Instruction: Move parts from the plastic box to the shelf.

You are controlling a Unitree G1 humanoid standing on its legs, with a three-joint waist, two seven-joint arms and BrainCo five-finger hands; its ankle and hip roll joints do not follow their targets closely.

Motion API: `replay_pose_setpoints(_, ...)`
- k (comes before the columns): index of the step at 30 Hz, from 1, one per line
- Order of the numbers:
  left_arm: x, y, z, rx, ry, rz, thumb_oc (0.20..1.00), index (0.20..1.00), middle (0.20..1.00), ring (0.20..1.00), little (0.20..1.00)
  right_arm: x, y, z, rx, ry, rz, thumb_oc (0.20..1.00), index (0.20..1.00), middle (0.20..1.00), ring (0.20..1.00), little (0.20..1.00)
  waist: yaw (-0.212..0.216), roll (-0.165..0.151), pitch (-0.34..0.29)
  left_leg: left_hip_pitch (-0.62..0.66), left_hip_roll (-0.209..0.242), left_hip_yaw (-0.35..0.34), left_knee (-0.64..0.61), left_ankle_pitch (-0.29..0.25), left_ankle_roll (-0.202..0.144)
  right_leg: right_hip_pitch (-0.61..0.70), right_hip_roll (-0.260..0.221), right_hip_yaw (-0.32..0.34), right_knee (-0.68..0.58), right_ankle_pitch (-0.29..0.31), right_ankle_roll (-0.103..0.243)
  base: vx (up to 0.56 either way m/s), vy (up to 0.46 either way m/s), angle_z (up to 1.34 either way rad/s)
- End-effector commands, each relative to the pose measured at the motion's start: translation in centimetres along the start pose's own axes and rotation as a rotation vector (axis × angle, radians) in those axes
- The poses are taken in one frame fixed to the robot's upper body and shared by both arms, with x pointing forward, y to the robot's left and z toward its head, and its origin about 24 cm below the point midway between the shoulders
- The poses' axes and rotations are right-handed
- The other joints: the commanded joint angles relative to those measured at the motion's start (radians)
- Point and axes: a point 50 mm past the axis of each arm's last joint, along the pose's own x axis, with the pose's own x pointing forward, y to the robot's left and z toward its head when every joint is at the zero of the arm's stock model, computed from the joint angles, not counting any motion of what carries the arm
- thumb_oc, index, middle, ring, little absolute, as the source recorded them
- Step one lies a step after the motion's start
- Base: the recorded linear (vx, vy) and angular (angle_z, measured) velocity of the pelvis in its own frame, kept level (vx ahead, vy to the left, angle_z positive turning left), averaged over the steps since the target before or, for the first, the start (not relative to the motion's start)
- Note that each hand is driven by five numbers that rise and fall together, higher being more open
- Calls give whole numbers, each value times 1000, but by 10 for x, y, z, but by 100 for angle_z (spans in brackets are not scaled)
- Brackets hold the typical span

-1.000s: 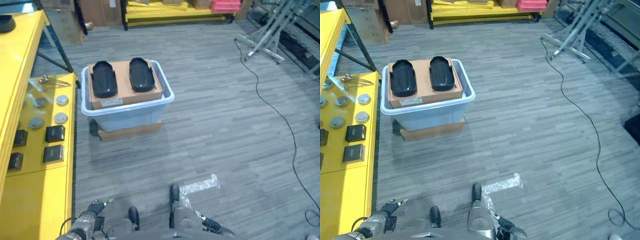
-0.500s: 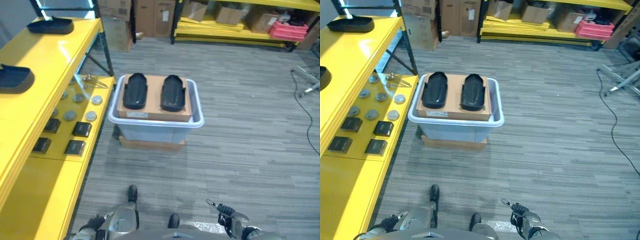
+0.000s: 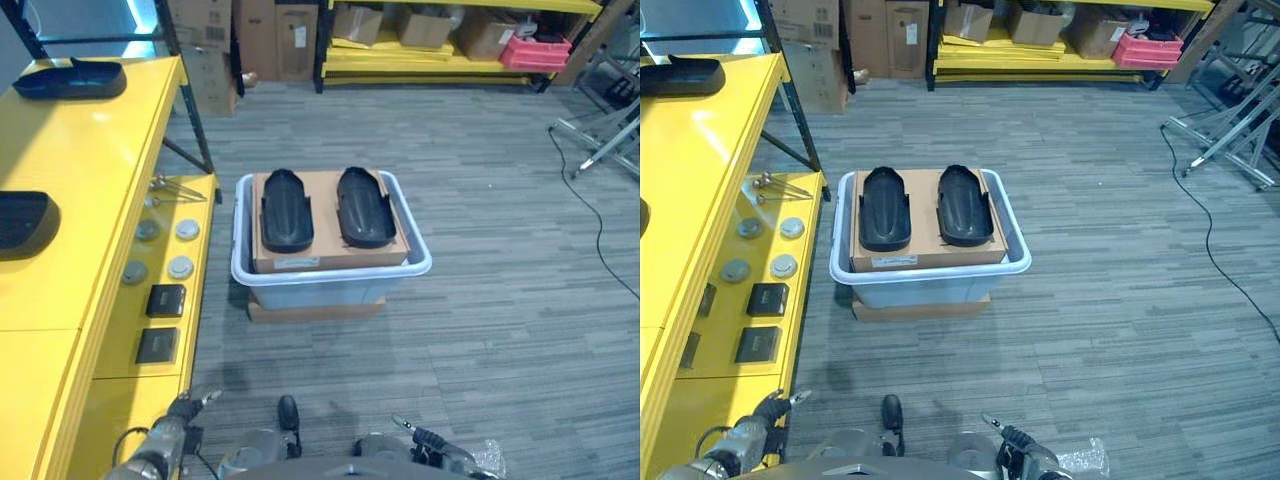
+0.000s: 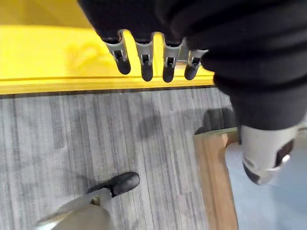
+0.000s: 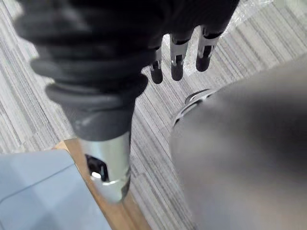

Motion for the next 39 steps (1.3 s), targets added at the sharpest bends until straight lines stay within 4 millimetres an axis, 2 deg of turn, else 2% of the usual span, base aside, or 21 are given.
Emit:
replay_pose_setpoints(1,0,-12,-1,-25,16,-26,1000,1000,1000,1000,1000,-1,-13,9,-18,-22,-38,1000,1000,1000,1000,1000,2,23,33,4,68,-75,118,-83,-50,25,-2,-17,-133,101,40,199,-270,-8)
replay_pose_setpoints(2,0,-14,-1,-18,23,-31,1000,1000,1000,1000,1000,-1,-12,12,-22,-32,-31,1000,1000,1000,1000,1000,-4,18,39,11,73,-75,119,-89,-68,50,-15,-26,-269,100,33,197,-301,-14)
replay_pose_setpoints(3,0,-15,-2,-12,27,-34,1000,1000,1000,1000,1000,-1,-12,12,-26,-35,-28,1000,1000,1000,1000,1000,-6,16,41,11,73,-76,121,-91,-72,58,-19,-24,-308,106,33,259,-421,-24)
replay_pose_setpoints(5,-1,-21,-3,-13,40,-54,1000,1000,1000,1000,1000,-1,-11,19,-61,-58,-6,1000,1000,1000,1000,1000,-36,12,51,21,71,-100,125,-105,-88,60,-27,27,-447,177,49,237,-397,-11)
replay_pose_setpoints(7,-1,-22,-4,-19,42,-62,1000,1000,1000,1000,1000,0,-10,20,-78,-65,4,1000,1000,1000,1000,1000,-44,17,55,27,76,-103,121,-107,-91,56,-27,40,-456,189,52,143,-258,3)
replay_pose_setpoints(10,-1,-20,-5,-58,49,-37,1000,1000,1000,1000,1000,0,-4,29,-172,-85,57,1000,1000,1000,1000,1000,-65,46,69,23,100,-107,64,-60,-109,55,12,64,-457,166,25,122,-351,13)
replay_pose_setpoints(12,-2,-24,-6,-121,72,-63,1000,1000,1000,1000,1000,-1,-5,30,-242,-91,33,1000,1000,1000,1000,1000,-66,62,75,-13,115,-120,77,-28,-132,64,23,69,-454,145,13,152,-299,28)
replay_pose_setpoints(16,-4,-39,-7,-16,33,-144,1000,1000,1000,1000,1000,-2,-20,42,-155,-87,-44,1000,1000,1000,1000,1000,-53,85,75,-33,132,-143,77,1,-149,59,21,57,-448,138,1,78,-166,41)
replay_pose_setpoints(21,-6,-40,-16,-13,57,-126,1000,1000,1000,1000,1000,-5,-36,47,-74,-99,-102,1000,1000,1000,1000,1000,-31,107,69,-48,153,-146,64,42,-179,83,23,36,-454,120,1,99,-106,24)
replay_pose_setpoints(24,-6,-38,-20,-8,61,-124,1000,1000,1000,1000,1000,-5,-39,47,-74,-98,-112,1000,1000,1000,1000,1000,-19,115,58,-53,157,-129,43,65,-190,104,26,19,-461,112,2,163,-35,20)
replay_pose_setpoints(26,-7,-36,-24,-9,70,-128,1000,1000,1000,1000,1000,-5,-41,43,-69,-89,-114,1000,1000,1000,1000,1000,-2,121,47,-79,156,-96,17,104,-206,133,40,0,-456,91,1,245,35,23)
replay_pose_setpoints(29,-8,-35,-28,-8,78,-129,1000,1000,1000,1000,1000,-5,-37,39,-73,-75,-105,1000,1000,1000,1000,1000,12,114,39,-101,166,-44,2,123,-210,159,54,-22,-440,66,-4,221,84,22)
replay_pose_setpoints(34,-10,-36,-38,12,107,-134,1000,1000,1000,1000,1000,-3,-28,25,-101,-35,-69,1000,1000,1000,1000,1000,41,85,27,-137,184,-22,15,158,-215,201,79,-37,-405,25,-15,265,141,2)
replay_pose_setpoints(37,-11,-32,-44,32,135,-109,1000,1000,1000,1000,1000,-1,-13,23,-238,-33,-11,1000,1000,1000,1000,1000,65,37,15,-135,172,-13,73,84,-178,202,47,-63,-390,29,-7,247,181,-14)
replay_pose_setpoints(39,-10,-30,-43,58,125,-104,1000,1000,1000,1000,1000,0,-9,25,-247,-45,16,1000,1000,1000,1000,1000,80,21,13,-140,167,-17,101,60,-165,206,30,-81,-380,29,3,153,75,-27)
